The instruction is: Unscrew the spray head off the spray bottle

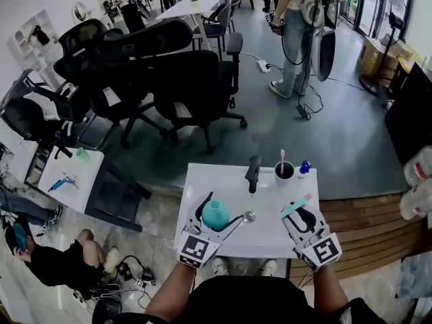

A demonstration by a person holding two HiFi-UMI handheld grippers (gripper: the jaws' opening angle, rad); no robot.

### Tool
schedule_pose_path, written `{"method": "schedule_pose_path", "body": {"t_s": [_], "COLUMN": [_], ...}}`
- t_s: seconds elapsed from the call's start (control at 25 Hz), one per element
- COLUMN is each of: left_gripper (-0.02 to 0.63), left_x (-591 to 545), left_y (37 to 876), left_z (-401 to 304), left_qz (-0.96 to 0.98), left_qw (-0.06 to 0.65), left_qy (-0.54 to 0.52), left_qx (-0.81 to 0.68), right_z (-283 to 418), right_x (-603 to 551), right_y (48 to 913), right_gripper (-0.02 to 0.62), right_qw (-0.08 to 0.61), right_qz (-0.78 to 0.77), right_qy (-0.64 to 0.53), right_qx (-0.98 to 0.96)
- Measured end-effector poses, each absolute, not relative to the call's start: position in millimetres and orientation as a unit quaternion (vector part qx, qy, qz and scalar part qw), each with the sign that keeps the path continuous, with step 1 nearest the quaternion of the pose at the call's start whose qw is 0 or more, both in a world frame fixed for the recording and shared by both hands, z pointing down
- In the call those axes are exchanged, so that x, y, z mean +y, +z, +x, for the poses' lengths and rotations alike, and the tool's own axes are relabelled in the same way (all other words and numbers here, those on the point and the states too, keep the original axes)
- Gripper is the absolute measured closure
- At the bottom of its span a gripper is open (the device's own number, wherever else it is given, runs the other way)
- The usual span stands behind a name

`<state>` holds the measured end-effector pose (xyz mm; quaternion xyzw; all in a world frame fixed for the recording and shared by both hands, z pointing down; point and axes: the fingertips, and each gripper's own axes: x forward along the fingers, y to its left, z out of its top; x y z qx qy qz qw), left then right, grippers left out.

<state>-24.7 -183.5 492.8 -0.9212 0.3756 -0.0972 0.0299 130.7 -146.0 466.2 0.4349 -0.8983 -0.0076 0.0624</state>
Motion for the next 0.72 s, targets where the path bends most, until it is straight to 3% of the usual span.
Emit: {"method": "schedule_pose_path", "body": {"t_s": [0.72], "left_gripper": [0.160], "left_x": [-181], "left_y": [496], "left_z": [-23], "left_qz": [-0.918], "left_qw": [0.024], "left_qy": [-0.099], "left_qx": [0.383], "right_z": [150], "right_x": [-143], "right_y": [456], "right_gripper": [0.459], "right_qw": [0.039], "right_qz": [0.473], "right_qy": [0.002], "right_qx": [-0.880]}}
